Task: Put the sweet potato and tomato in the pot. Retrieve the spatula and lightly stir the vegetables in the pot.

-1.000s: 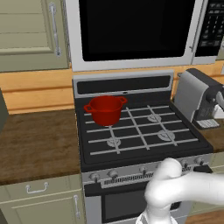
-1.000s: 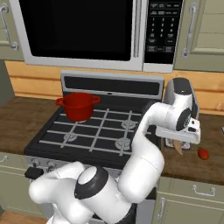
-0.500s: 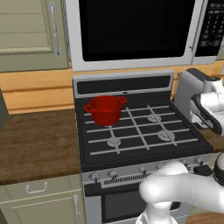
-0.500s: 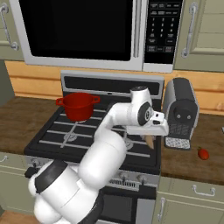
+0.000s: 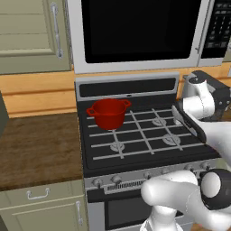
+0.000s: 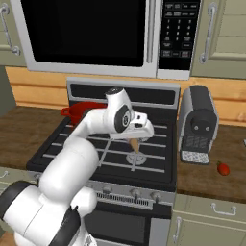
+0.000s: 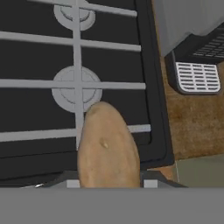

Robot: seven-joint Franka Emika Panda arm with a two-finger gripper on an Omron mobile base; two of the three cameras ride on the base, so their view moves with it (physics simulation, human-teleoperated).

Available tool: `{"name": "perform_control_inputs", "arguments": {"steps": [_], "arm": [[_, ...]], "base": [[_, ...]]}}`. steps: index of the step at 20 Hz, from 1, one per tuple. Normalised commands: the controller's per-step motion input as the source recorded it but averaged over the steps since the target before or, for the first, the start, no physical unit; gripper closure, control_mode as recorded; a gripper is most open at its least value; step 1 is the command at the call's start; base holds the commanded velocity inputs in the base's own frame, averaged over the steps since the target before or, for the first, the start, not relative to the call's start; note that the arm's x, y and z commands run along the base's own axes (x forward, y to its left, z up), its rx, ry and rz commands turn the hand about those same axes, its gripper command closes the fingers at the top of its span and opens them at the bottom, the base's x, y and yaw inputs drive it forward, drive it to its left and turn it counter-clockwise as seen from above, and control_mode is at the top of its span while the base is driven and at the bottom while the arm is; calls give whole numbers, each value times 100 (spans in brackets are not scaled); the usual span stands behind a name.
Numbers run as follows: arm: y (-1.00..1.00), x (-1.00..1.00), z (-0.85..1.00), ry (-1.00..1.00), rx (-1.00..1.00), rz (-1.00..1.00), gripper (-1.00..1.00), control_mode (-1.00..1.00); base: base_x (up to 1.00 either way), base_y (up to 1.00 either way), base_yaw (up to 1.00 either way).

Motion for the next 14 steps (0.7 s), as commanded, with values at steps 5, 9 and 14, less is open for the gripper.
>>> {"name": "perform_control_inputs", "arguments": {"steps": [5,9,14], "arm": [[100,4,46,-29,0,8,100,-100],[100,38,33,-22,0,5,100,-100],[98,65,23,-16,-2,1,100,-100]], "base": [[0,0,0],[0,0,0],[0,0,0]]}}
